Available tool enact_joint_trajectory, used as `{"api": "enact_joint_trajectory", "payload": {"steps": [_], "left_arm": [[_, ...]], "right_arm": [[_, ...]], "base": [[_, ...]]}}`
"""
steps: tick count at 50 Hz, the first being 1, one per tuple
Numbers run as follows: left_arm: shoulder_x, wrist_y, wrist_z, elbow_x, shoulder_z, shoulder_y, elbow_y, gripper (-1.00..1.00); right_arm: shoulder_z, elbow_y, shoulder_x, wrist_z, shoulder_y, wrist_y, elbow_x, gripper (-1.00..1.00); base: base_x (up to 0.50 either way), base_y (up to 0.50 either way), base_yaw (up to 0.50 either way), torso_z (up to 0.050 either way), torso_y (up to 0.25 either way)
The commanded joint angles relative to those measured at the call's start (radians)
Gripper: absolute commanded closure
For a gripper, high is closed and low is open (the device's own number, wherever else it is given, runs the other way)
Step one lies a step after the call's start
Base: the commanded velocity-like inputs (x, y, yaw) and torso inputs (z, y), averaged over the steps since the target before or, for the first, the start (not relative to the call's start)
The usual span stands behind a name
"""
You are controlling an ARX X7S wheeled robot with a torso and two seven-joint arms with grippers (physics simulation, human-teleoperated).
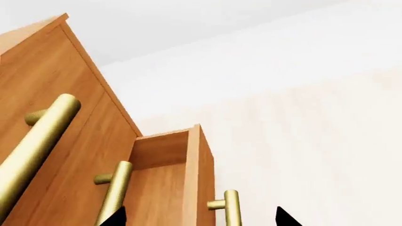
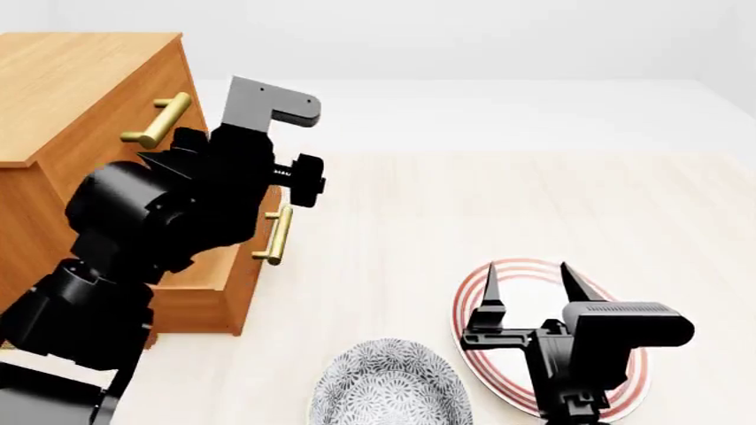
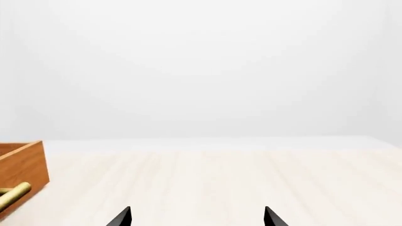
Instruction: Open the bottom drawer of the cabinet.
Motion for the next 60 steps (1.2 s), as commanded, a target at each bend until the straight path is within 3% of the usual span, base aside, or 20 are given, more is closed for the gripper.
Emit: {"api": "enact_joint_trajectory", "payload": {"steps": [1,14,42,60], "left_arm": [[-0.005,-0.12,-0.031,-0.092,-0.073,-0.039,-0.054,-1.0],[0.005,-0.178,-0.029,-0.155,-0.112,-0.015,-0.136,-1.0],[0.086,0.048,0.196,0.018,0.046,0.003,-0.542,-1.0],[0.127,0.137,0.267,0.057,0.068,0.006,-0.719,-1.0]], "right_arm": [[-0.004,0.014,0.001,0.002,0.007,-0.008,0.0,-1.0],[-0.012,0.016,0.002,0.005,0.006,-0.012,0.001,-1.0],[-0.019,0.033,0.005,0.012,0.002,-0.028,0.007,-1.0],[-0.024,0.039,0.009,0.016,0.001,-0.035,0.011,-1.0]], "base": [[0.0,0.0,0.0,0.0,0.0],[0.0,0.0,0.0,0.0,0.0],[0.0,0.0,0.0,0.0,0.0],[0.0,0.0,0.0,0.0,0.0]]}}
